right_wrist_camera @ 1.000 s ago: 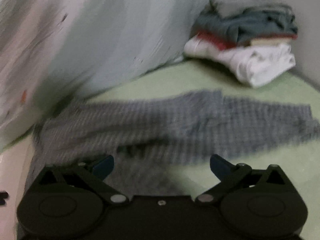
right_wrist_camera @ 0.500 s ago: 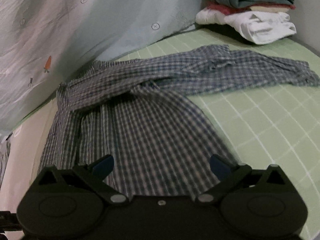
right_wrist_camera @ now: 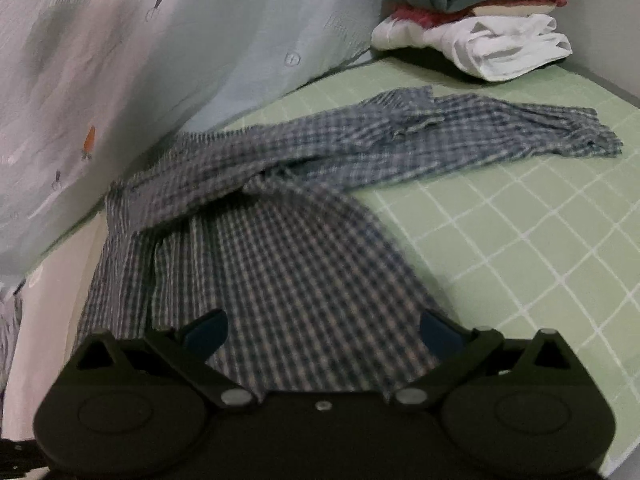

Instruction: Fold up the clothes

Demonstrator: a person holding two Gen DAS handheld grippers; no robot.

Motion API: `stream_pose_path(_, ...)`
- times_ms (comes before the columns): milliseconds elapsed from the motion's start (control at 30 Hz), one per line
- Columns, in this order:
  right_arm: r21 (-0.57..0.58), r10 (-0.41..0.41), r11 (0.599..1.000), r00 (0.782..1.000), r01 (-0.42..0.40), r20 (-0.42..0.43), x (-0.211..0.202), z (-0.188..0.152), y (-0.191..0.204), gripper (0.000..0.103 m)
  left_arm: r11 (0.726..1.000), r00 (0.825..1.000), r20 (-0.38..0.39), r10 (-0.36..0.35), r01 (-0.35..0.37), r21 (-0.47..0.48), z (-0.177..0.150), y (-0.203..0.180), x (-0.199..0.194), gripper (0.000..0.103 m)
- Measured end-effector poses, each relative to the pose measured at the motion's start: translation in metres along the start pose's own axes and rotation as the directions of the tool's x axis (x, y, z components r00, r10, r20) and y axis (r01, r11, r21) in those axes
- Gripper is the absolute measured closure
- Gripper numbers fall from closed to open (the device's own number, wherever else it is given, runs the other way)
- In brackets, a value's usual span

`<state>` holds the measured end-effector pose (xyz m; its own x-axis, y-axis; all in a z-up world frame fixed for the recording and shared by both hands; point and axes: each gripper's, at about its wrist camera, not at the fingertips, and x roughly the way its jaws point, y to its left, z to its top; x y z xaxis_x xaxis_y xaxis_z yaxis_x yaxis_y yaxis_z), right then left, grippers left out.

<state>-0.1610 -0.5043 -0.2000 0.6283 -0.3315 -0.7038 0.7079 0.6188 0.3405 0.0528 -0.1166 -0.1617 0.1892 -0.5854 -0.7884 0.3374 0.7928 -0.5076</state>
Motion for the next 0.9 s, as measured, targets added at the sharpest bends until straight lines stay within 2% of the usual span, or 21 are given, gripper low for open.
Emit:
stream_pose_path(33, 0.002, -0.003, 1.0, 1.0, 0.002, 0.011, 0.001, 0.004, -0.001, 0.0, 1.0, 0.999, 0.028, -0.025, 0.025, -0.008, 0.003, -0.001, -0.005, 0.03)
stream_pose_path(100, -0.013, -0.005, 1.0, 0.999, 0.006, 0.048, 0.003, 0.011, -0.004, 0.0, 0.997, 0.994, 0.075, -0.077, 0.079, -0.025, 0.01, -0.001, -0.011, 0.019)
stream_pose_path(167, -0.017, -0.003, 1.0, 0.997, 0.004, 0.074, 0.006, 0.019, -0.007, 0.0, 0.991, 0.987, 0.106, -0.121, 0.126, -0.036, 0.019, -0.001, -0.013, 0.001)
stream_pose_path(300, -0.011, -0.009, 1.0, 0.994, 0.011, 0.112, 0.015, 0.033, -0.014, 0.0, 0.989, 0.979, 0.149, -0.142, 0.147, -0.023, 0.038, -0.007, -0.01, 0.0)
stream_pose_path(433, -0.012, -0.051, 0.999, 0.988, 0.053, 0.143, 0.029, 0.051, -0.022, 0.0, 0.988, 0.971, 0.188, -0.149, 0.152, -0.001, 0.057, -0.013, -0.007, 0.0)
stream_pose_path(500, -0.001, -0.073, 0.997, 0.985, 0.074, 0.158, 0.037, 0.061, -0.028, 0.0, 0.991, 0.973, 0.187, -0.133, 0.133, 0.013, 0.065, -0.015, 0.001, 0.0)
stream_pose_path(767, 0.06, -0.161, 0.987, 0.967, 0.152, 0.2, 0.087, 0.113, -0.052, 0.0, 0.994, 0.987, 0.131, -0.095, 0.088, 0.06, 0.104, -0.028, 0.043, 0.0)
stream_pose_path(900, 0.043, -0.219, 0.976, 0.955, 0.215, 0.2, 0.106, 0.134, -0.057, 0.0, 0.994, 0.992, 0.1, -0.077, 0.068, 0.084, 0.125, -0.034, 0.064, 0.0)
